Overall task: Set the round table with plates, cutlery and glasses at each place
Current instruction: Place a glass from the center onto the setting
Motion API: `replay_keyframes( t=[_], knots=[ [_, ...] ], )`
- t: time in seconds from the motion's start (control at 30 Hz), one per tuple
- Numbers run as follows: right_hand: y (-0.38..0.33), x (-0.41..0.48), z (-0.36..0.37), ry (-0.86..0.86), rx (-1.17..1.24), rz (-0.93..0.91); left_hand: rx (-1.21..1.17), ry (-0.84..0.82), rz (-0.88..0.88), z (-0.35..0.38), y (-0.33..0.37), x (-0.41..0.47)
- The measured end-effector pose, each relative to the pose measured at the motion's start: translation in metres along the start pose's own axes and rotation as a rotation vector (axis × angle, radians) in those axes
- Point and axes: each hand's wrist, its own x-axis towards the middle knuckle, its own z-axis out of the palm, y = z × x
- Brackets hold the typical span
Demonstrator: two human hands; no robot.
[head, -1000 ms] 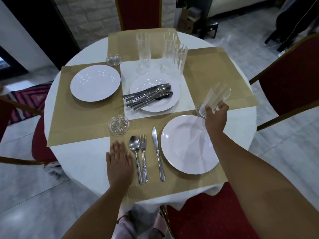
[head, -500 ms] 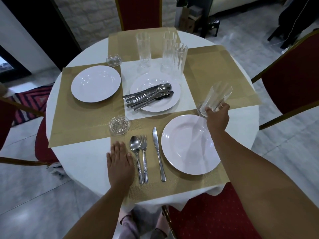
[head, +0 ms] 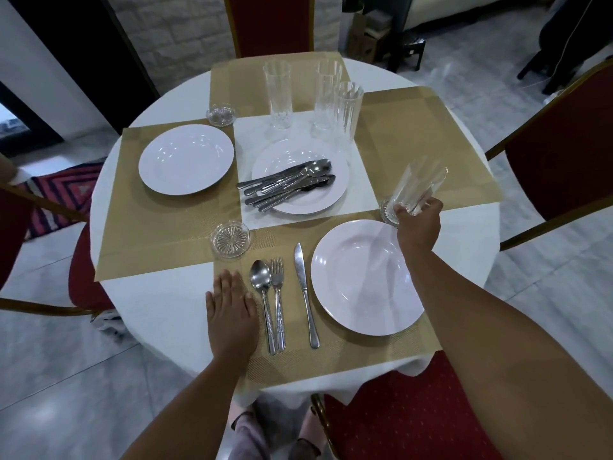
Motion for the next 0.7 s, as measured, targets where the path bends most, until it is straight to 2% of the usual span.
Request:
replay_keyframes(
  t=[0.3, 0.53, 0.7],
  knots=[
    [0.002, -0.010, 0.001, -0.002, -0.005, 0.026, -0.012, 0.002, 0.004, 0.000, -0.001, 0.000],
    [-0.001, -0.049, 0.005, 0.012, -0.118, 0.038, -0.006, -0.017, 0.033, -0.003, -0.001, -0.001],
    [-0.002, -0.085, 0.003, -0.073, -0.200, -0.076, 0.037, -0.125, 0.028, -0.013, -0.001, 0.002]
  ],
)
